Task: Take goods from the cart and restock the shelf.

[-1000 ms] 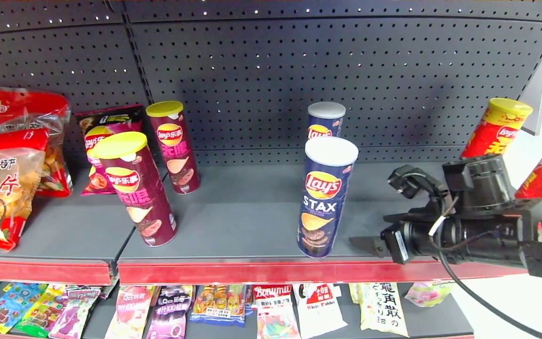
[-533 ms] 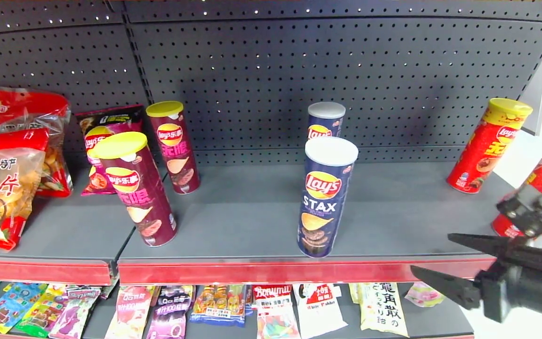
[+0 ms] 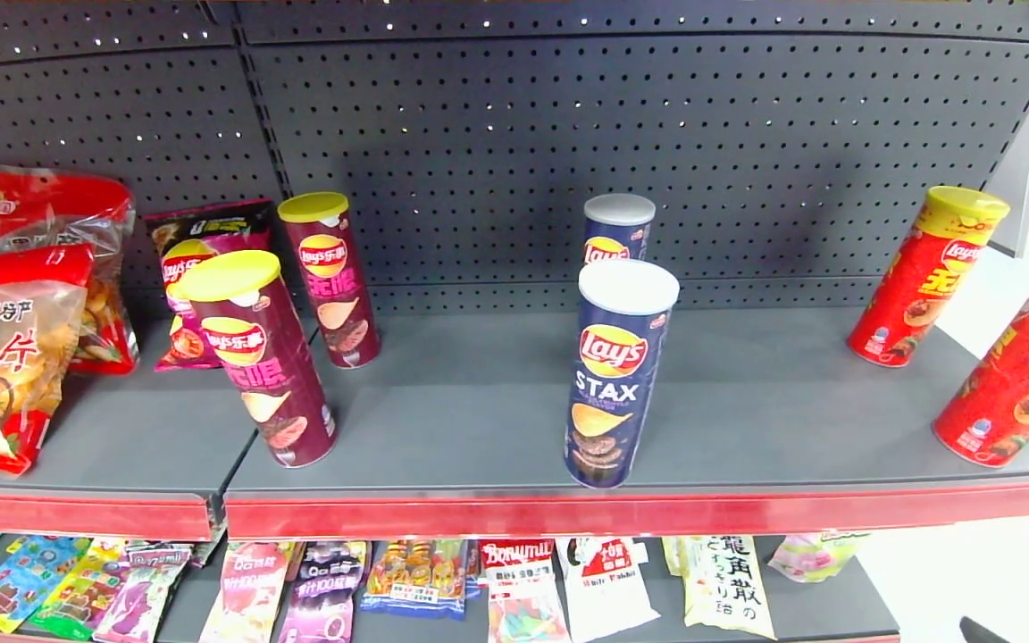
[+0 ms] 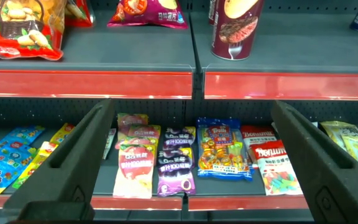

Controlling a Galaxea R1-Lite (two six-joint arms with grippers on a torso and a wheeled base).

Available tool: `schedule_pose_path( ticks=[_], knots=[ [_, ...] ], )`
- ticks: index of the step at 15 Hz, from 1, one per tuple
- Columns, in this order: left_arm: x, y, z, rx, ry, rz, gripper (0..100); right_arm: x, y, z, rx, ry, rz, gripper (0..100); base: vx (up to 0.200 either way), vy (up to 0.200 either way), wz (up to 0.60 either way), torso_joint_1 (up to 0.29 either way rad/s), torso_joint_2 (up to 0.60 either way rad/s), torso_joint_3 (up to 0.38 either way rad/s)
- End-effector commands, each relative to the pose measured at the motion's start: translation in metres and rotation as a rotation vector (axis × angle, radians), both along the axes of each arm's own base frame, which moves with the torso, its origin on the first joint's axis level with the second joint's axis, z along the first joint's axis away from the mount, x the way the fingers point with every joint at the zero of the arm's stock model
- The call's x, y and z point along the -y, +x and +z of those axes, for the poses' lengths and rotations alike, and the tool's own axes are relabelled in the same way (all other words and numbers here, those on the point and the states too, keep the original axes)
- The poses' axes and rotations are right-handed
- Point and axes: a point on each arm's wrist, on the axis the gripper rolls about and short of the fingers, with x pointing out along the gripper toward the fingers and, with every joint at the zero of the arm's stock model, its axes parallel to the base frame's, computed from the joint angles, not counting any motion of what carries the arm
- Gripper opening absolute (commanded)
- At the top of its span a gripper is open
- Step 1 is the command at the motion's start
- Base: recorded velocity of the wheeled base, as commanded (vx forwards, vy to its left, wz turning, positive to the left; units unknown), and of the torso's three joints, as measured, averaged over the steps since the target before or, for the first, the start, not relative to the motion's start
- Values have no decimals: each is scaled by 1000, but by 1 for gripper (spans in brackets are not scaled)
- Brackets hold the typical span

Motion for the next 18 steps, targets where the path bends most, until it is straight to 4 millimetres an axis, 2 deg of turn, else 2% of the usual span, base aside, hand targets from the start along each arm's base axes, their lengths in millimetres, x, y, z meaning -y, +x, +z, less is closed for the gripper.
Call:
schedule_pose_path(
  ticks=[1, 2, 5, 7, 10, 11, 18],
  knots=[
    [0, 0, 0, 0, -1, 0, 100, 3, -27, -17, 113, 10, -46, 100, 0, 0, 0, 0, 0, 0],
    [0, 0, 0, 0, -1, 0, 100, 4, -28, -19, 120, 9, -55, 100, 0, 0, 0, 0, 0, 0],
    [0, 0, 0, 0, -1, 0, 100, 5, -46, -46, 161, 12, -90, 100, 0, 0, 0, 0, 0, 0],
    [0, 0, 0, 0, -1, 0, 100, 7, -50, -46, 167, 20, -164, 100, 0, 0, 0, 0, 0, 0],
    [0, 0, 0, 0, -1, 0, 100, 9, -51, -53, 112, 146, -322, 100, 0, 0, 0, 0, 0, 0],
    [0, 0, 0, 0, -1, 0, 100, 9, -53, -54, 149, 169, -340, 100, 0, 0, 0, 0, 0, 0],
    [0, 0, 0, 0, -1, 0, 100, 8, -55, -55, 183, 137, -298, 100, 0, 0, 0, 0, 0, 0]
  ],
)
